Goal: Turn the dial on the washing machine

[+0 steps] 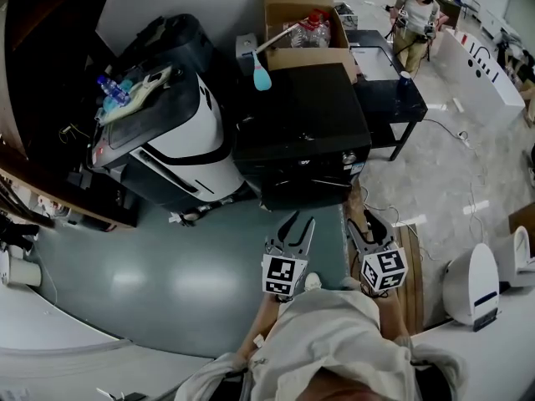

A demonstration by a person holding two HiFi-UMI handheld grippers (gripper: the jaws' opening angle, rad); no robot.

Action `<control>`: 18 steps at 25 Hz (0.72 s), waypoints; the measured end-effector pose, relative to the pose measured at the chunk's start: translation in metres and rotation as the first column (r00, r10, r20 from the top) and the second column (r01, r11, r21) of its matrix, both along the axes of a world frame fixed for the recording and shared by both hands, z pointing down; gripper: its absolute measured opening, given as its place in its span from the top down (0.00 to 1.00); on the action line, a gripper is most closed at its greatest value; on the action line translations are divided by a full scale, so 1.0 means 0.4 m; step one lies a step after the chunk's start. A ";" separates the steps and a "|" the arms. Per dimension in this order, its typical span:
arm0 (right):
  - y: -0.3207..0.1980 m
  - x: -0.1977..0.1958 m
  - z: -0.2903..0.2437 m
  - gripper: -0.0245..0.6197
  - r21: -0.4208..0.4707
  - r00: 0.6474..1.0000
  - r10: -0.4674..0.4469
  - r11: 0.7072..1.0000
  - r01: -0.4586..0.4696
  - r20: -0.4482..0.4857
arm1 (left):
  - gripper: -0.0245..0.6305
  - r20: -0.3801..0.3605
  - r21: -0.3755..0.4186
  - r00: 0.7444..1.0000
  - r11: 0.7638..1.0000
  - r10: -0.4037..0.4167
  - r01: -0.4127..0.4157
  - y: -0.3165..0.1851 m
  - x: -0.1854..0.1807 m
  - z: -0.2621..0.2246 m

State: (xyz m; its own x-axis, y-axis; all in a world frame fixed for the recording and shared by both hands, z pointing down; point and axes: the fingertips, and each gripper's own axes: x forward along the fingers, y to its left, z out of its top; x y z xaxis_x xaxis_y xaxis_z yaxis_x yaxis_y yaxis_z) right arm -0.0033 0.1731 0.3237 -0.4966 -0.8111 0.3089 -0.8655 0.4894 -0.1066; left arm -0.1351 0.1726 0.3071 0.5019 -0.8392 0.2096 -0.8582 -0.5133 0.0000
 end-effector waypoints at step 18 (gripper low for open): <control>-0.182 0.027 0.063 0.66 -0.049 1.000 0.021 0.999 -0.021 -0.008 | 0.75 0.010 -0.053 1.000 0.999 0.002 -0.001 -0.177 0.012 0.066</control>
